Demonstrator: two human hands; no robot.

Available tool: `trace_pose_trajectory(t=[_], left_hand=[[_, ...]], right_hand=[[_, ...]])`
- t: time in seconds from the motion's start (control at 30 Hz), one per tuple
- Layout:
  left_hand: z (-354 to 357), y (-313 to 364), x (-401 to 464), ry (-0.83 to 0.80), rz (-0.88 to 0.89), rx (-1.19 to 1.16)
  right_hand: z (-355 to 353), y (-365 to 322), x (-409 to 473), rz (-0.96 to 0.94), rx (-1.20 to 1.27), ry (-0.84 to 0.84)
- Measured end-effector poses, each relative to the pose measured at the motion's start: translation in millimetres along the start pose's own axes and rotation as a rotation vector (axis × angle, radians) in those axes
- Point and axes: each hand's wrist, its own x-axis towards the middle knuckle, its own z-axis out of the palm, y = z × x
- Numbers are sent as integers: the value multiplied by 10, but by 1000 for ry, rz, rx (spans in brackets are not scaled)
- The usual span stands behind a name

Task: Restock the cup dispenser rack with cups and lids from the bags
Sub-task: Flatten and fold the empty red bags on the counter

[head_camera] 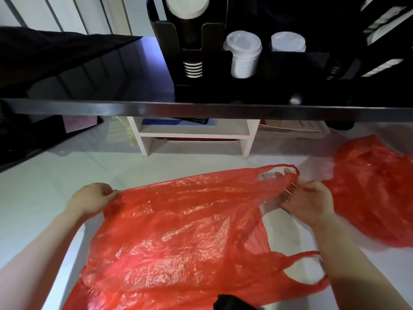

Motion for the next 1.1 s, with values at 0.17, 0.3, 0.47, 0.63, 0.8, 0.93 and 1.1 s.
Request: trace_pose_trajectory(t=[0.17, 0.3, 0.47, 0.63, 0.8, 0.93, 1.1], left_hand=[[6, -9, -60, 28, 43, -167], [36, -66, -20, 60, 49, -199], [64, -24, 65, 108, 32, -217], [151, 92, 128, 230, -16, -260], [111, 329, -6, 353, -43, -461], [133, 622, -209, 311, 269, -243], [377, 801, -300, 7, 375, 26]], right_hand=[[71, -65, 140, -114, 129, 206], [96, -138, 362, -163, 232, 391], [101, -128, 553, -189, 250, 472], [91, -32, 651, -120, 84, 450], [53, -52, 570, -33, -524, 353], [76, 56, 391, -272, -956, 445], [32, 232, -101, -317, -1102, 311]])
